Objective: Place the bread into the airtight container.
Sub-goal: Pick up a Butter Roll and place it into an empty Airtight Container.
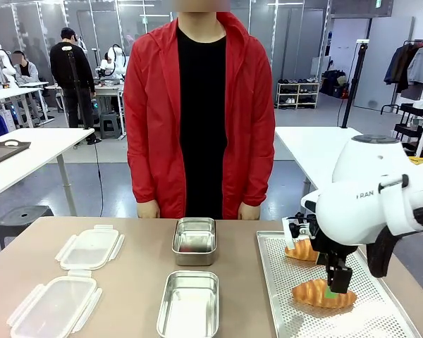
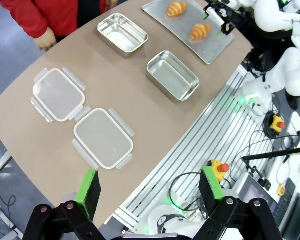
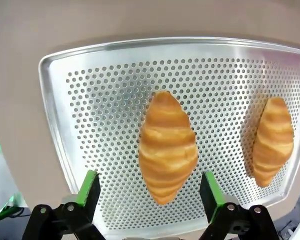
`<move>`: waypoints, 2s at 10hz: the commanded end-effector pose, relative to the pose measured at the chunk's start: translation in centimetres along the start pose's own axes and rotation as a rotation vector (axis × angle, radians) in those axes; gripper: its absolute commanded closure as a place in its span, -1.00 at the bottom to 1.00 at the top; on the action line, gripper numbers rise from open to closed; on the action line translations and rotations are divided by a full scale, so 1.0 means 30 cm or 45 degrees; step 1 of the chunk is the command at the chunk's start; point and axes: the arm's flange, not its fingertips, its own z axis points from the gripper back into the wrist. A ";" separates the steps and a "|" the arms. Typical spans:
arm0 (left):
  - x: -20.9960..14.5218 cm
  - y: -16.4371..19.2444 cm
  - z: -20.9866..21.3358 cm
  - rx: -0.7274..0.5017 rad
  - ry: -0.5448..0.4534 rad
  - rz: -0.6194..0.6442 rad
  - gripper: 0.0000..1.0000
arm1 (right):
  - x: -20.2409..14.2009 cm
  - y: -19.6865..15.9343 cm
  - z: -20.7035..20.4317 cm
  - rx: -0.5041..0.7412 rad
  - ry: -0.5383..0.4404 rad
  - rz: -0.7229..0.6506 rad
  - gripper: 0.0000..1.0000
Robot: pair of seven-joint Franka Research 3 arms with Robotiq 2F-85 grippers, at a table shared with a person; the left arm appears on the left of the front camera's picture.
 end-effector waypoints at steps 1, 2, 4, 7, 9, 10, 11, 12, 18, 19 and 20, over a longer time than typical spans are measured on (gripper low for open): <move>0.003 -0.002 0.003 -0.010 -0.001 -0.023 -1.00 | -0.038 0.099 -0.074 -0.026 0.007 -0.052 -1.00; 0.003 -0.002 0.003 -0.010 -0.001 -0.023 -1.00 | -0.043 0.093 -0.090 -0.034 0.025 -0.064 -1.00; 0.003 -0.002 0.003 -0.010 -0.001 -0.023 -1.00 | -0.052 0.075 -0.134 -0.066 0.004 -0.096 -1.00; 0.003 -0.002 0.003 -0.010 -0.001 -0.023 -1.00 | -0.078 0.045 -0.191 0.014 -0.023 -0.124 -1.00; 0.003 -0.002 0.003 -0.010 -0.001 -0.023 -1.00 | -0.091 0.032 -0.216 0.014 -0.028 -0.117 -1.00; 0.003 -0.002 0.003 -0.010 -0.001 -0.023 -1.00 | -0.094 0.028 -0.235 0.033 -0.032 -0.120 -1.00; 0.003 -0.002 0.003 -0.010 -0.001 -0.023 -1.00 | -0.094 0.031 -0.247 0.044 -0.029 -0.106 -1.00; 0.003 -0.002 0.003 -0.010 -0.001 -0.023 -1.00 | -0.093 0.032 -0.247 0.045 -0.033 -0.100 -0.70; 0.003 -0.002 0.003 -0.010 -0.001 -0.023 -1.00 | -0.094 0.017 -0.214 0.050 -0.012 -0.101 0.46; 0.003 -0.002 0.003 -0.010 -0.001 -0.023 -1.00 | -0.094 0.012 -0.187 0.045 -0.011 -0.102 0.46; 0.003 -0.002 0.003 -0.010 -0.001 -0.023 -1.00 | -0.095 0.002 -0.137 0.042 -0.005 -0.098 0.46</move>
